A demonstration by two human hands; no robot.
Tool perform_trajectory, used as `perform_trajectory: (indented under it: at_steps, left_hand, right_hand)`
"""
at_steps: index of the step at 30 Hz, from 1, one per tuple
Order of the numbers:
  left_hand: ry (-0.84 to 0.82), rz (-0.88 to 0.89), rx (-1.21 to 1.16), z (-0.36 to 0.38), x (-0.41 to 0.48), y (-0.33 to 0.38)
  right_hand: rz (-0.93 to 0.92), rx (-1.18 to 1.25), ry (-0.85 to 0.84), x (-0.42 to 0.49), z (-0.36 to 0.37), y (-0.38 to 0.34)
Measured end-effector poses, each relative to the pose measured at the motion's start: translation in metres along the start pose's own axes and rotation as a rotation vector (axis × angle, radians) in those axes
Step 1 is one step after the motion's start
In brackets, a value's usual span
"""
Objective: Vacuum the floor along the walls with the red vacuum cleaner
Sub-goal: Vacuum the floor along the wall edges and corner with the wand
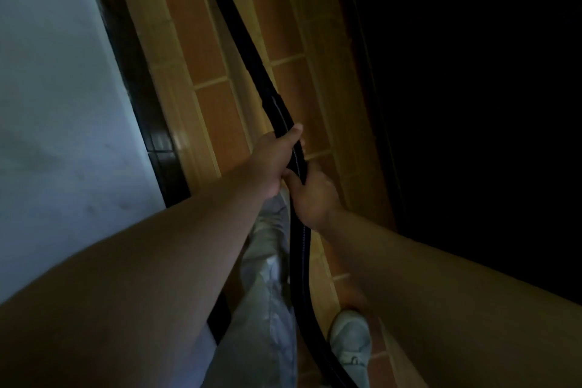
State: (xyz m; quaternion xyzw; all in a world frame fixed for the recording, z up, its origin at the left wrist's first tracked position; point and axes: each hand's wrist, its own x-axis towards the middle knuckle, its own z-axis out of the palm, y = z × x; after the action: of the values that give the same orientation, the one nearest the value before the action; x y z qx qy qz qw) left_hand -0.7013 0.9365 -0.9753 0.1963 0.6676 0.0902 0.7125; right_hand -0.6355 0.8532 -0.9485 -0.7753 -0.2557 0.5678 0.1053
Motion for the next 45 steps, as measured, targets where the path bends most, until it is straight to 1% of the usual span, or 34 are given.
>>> perform_trajectory:
  at_steps: [4,8,11,13,15,20,22,24,26,27,30,35,37,40,42,45]
  left_hand:
    - [0.020,0.054,0.013,0.006,-0.018,-0.035]
    - [0.063,0.135,0.095,0.006,-0.028,-0.056]
    - [0.052,0.123,0.206,0.010,-0.038,-0.077]
    - [0.050,0.098,0.238,0.014,-0.047,-0.097]
    - [0.058,0.066,0.258,0.015,-0.055,-0.124]
    - [0.090,0.045,0.237,0.019,-0.070,-0.189]
    - [0.093,0.041,0.251,0.018,-0.073,-0.206]
    - [0.073,0.008,0.264,0.015,-0.077,-0.220]
    - [0.045,-0.035,0.280,0.012,-0.083,-0.233]
    - [0.040,-0.055,0.287,0.010,-0.087,-0.240]
    - [0.043,-0.086,0.286,0.005,-0.102,-0.257]
    - [0.034,-0.048,0.180,0.003,-0.124,-0.255]
    - [0.022,-0.022,0.143,0.003,-0.130,-0.251]
    - [-0.015,0.018,0.116,0.005,-0.145,-0.252]
    - [-0.024,0.006,0.130,0.009,-0.159,-0.266]
    - [-0.022,-0.056,0.043,0.018,-0.183,-0.302]
  right_hand:
    - [0.027,0.020,-0.045,-0.020,-0.002,0.018]
    - [0.047,-0.071,-0.001,-0.055,0.008,0.068]
    - [0.074,-0.052,0.000,-0.081,0.010,0.113]
    - [0.099,-0.061,0.012,-0.096,0.008,0.141]
    - [0.138,-0.076,-0.003,-0.108,0.009,0.167]
    - [0.154,-0.088,0.012,-0.127,0.019,0.212]
    - [0.152,-0.077,-0.030,-0.130,0.023,0.224]
    - [0.170,-0.008,-0.109,-0.135,0.030,0.233]
    - [0.200,0.047,-0.150,-0.143,0.038,0.240]
    - [0.206,0.048,-0.169,-0.146,0.042,0.245]
    - [0.204,-0.060,-0.246,-0.162,0.049,0.251]
    - [0.186,-0.080,-0.269,-0.183,0.055,0.255]
    - [0.140,-0.053,-0.249,-0.189,0.055,0.255]
    - [0.032,-0.030,-0.169,-0.198,0.050,0.255]
    - [-0.009,-0.026,-0.101,-0.205,0.048,0.257]
    - [-0.058,0.021,-0.038,-0.217,0.044,0.263]
